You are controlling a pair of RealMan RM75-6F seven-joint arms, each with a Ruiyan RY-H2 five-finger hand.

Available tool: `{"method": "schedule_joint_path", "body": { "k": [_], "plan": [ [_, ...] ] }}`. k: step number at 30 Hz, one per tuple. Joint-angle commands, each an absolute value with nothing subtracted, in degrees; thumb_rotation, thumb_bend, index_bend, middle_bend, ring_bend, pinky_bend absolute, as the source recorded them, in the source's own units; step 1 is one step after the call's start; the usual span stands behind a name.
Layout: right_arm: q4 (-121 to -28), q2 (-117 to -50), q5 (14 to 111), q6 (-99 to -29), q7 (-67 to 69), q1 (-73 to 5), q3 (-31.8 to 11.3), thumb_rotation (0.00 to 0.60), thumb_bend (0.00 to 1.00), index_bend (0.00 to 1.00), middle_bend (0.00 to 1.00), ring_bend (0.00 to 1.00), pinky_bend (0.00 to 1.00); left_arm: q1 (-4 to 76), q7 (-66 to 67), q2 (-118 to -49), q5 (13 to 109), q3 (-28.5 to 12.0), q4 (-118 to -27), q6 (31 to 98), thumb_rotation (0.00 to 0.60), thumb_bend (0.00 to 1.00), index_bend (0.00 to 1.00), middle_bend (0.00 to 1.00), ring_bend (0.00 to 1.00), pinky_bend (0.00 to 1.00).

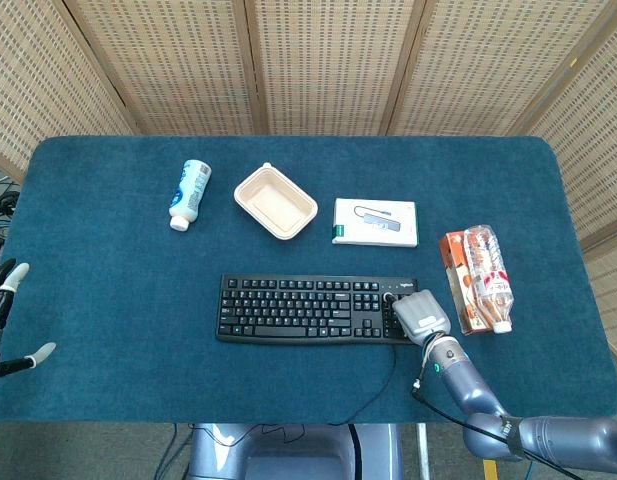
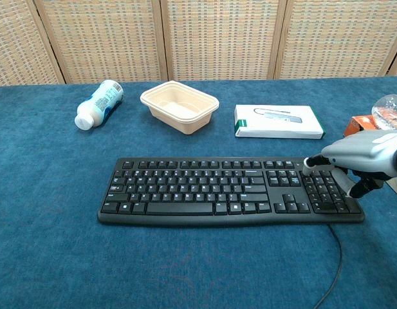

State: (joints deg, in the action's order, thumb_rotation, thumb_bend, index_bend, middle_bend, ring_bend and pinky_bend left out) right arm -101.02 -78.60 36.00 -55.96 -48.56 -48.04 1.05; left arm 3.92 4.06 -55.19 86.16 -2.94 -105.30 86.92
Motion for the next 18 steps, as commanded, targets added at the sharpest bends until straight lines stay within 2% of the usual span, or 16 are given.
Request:
{"method": "schedule_joint_path", "body": {
  "k": [1, 10, 18],
  "plan": [
    [-100.93, -79.01, 35.07, -56.66, -49.49, -48.60, 1.41, 0.600, 1.00, 0.17, 0.78, 1.00, 1.00, 3.90, 4.11, -55.24, 86.17, -2.91, -105.22, 86.94, 0.600, 0.00, 0.00, 0.00, 0.00, 0.00],
    [-105.12, -77.32, 36.64, -61.03, -49.73, -49.17, 0.42, 0.600, 1.00, 0.17, 0.78, 1.00, 1.00, 3.97, 4.15, -55.24, 86.06, -2.97, -105.34, 86.90, 0.600, 0.00, 0.00, 0.00, 0.00, 0.00],
    [-117.94, -67.84, 49.94, -70.92, -45.89, -46.54, -2.90, 0.600, 1.00, 0.17, 0.78, 1.00, 1.00, 3.85, 3.37, -55.02, 86.22, -2.95, -105.26, 87.13, 0.600, 0.00, 0.00, 0.00, 0.00, 0.00]
  ]
}}
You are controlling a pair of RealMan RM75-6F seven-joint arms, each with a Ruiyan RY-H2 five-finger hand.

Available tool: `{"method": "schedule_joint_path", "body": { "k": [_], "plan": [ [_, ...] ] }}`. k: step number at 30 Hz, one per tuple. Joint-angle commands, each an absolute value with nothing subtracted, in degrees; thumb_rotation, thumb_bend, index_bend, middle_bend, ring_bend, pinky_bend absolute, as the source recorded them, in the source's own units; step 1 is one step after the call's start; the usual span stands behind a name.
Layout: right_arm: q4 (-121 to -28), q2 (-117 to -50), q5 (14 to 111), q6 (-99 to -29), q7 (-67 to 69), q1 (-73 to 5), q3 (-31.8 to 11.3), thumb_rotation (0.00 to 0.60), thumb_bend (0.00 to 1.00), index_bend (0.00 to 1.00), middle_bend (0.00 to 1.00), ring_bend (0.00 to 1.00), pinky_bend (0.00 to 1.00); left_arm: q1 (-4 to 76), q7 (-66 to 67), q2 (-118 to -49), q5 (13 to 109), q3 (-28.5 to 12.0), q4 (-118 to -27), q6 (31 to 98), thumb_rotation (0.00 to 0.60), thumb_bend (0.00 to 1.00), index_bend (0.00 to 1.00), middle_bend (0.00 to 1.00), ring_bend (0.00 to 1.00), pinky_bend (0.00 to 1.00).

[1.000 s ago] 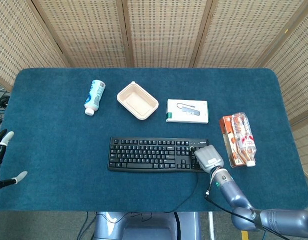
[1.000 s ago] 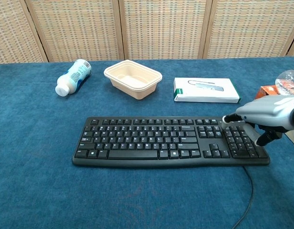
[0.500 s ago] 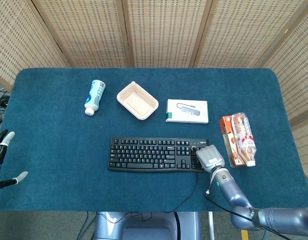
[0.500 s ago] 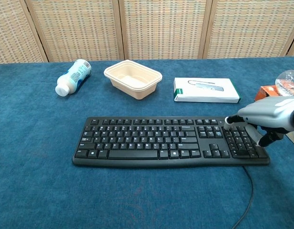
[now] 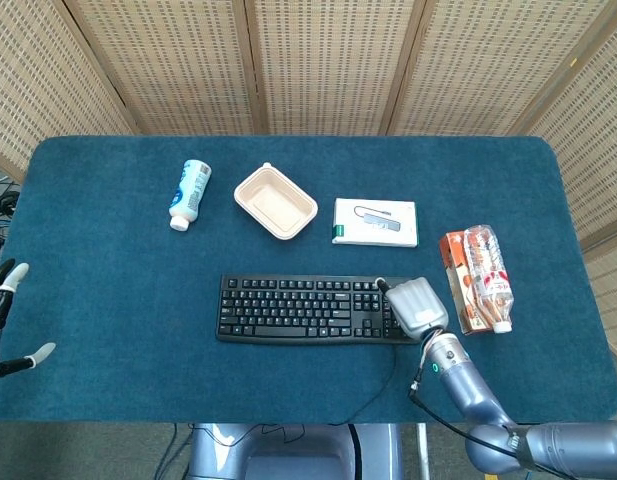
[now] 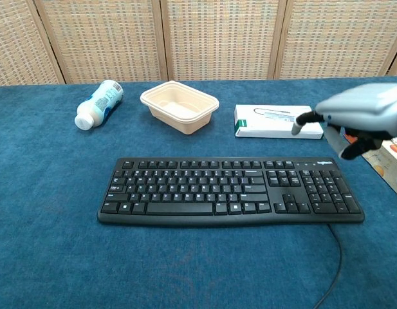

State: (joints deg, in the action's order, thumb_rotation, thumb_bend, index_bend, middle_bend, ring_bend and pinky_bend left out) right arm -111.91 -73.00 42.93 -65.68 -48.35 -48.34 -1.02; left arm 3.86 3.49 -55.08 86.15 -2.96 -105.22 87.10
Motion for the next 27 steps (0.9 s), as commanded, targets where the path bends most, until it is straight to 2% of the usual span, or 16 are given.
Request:
{"method": "schedule_joint_path", "body": {
  "k": [1, 4, 7, 8, 10, 12, 13, 14, 15, 16, 17, 18, 22, 27],
  "plan": [
    [-119.49, -66.16, 52.67, -72.85, -44.94, -45.59, -3.15, 0.600, 1.00, 0.17, 0.78, 1.00, 1.00, 3.81, 3.22, -54.95, 86.29, -2.93, -105.27, 87.20, 0.600, 0.00, 0.00, 0.00, 0.00, 0.00],
    [-121.51, -61.91, 61.24, -77.38, -40.08, -41.91, -2.68, 0.600, 1.00, 0.18, 0.78, 1.00, 1.00, 3.68, 2.61, -54.70, 86.54, -2.86, -105.25, 87.43, 0.600, 0.00, 0.00, 0.00, 0.00, 0.00],
    [-118.28, -59.60, 71.37, -82.98, -31.52, -37.26, -1.96, 0.600, 1.00, 0.19, 0.74, 0.97, 1.00, 3.57, 1.87, -54.48, 86.84, -2.78, -105.10, 87.64, 0.600, 0.00, 0.00, 0.00, 0.00, 0.00],
    [-116.46, -59.36, 74.11, -84.73, -28.53, -35.85, -1.67, 0.600, 1.00, 0.19, 0.69, 0.92, 1.00, 3.55, 1.65, -54.42, 86.90, -2.77, -105.05, 87.66, 0.600, 0.00, 0.00, 0.00, 0.00, 0.00],
    [-110.67, -59.39, 79.82, -88.89, -20.13, -32.39, -0.75, 0.600, 0.96, 0.18, 0.57, 0.74, 0.87, 3.54, 1.21, -54.30, 87.02, -2.75, -104.93, 87.70, 0.600, 0.00, 0.00, 0.00, 0.00, 0.00],
    [-105.11, -59.79, 81.98, -91.47, -13.51, -29.70, 0.04, 0.600, 0.74, 0.15, 0.40, 0.49, 0.58, 3.56, 0.99, -54.27, 87.18, -2.74, -104.82, 87.72, 0.600, 0.00, 0.00, 0.00, 0.00, 0.00],
    [-102.39, -60.08, 82.33, -92.38, -10.91, -28.48, 0.38, 0.600, 0.52, 0.13, 0.29, 0.32, 0.40, 3.59, 0.98, -54.29, 87.31, -2.73, -104.74, 87.73, 0.600, 0.00, 0.00, 0.00, 0.00, 0.00],
    [-98.86, -60.59, 82.22, -93.24, -7.95, -26.79, 0.86, 0.600, 0.32, 0.11, 0.20, 0.17, 0.26, 3.62, 1.01, -54.35, 87.47, -2.68, -104.60, 87.71, 0.600, 0.00, 0.00, 0.00, 0.00, 0.00],
    [-96.99, -60.95, 81.90, -93.56, -6.36, -25.76, 1.14, 0.600, 0.16, 0.10, 0.12, 0.07, 0.17, 3.67, 1.06, -54.42, 87.56, -2.66, -104.51, 87.66, 0.600, 0.00, 0.00, 0.00, 0.00, 0.00],
    [-94.81, -61.40, 81.33, -93.78, -3.83, -24.24, 1.61, 0.600, 0.09, 0.10, 0.08, 0.03, 0.13, 3.74, 1.18, -54.54, 87.65, -2.62, -104.38, 87.54, 0.600, 0.00, 0.00, 0.00, 0.00, 0.00],
    [-93.66, -61.67, 80.91, -93.82, -2.05, -23.28, 1.87, 0.600, 0.02, 0.09, 0.03, 0.00, 0.08, 3.80, 1.31, -54.63, 87.71, -2.61, -104.32, 87.47, 0.600, 0.00, 0.00, 0.00, 0.00, 0.00],
    [-92.70, -61.87, 80.44, -93.85, -0.39, -22.25, 2.18, 0.600, 0.00, 0.08, 0.01, 0.00, 0.05, 3.84, 1.47, -54.73, 87.73, -2.61, -104.24, 87.43, 0.600, 0.00, 0.00, 0.00, 0.00, 0.00],
    [-89.73, -62.76, 79.70, -94.78, 5.47, -17.61, 3.37, 0.600, 0.00, 0.04, 0.00, 0.00, 0.00, 4.04, 2.69, -55.52, 87.83, -2.75, -103.92, 87.49, 0.600, 0.00, 0.00, 0.00, 0.00, 0.00],
    [-89.91, -63.28, 80.18, -96.89, 7.67, -12.74, 4.21, 0.600, 0.00, 0.00, 0.00, 0.00, 0.00, 4.18, 3.47, -56.51, 88.44, -3.05, -103.38, 88.19, 0.600, 0.00, 0.00, 0.00, 0.00, 0.00]
  ]
}}
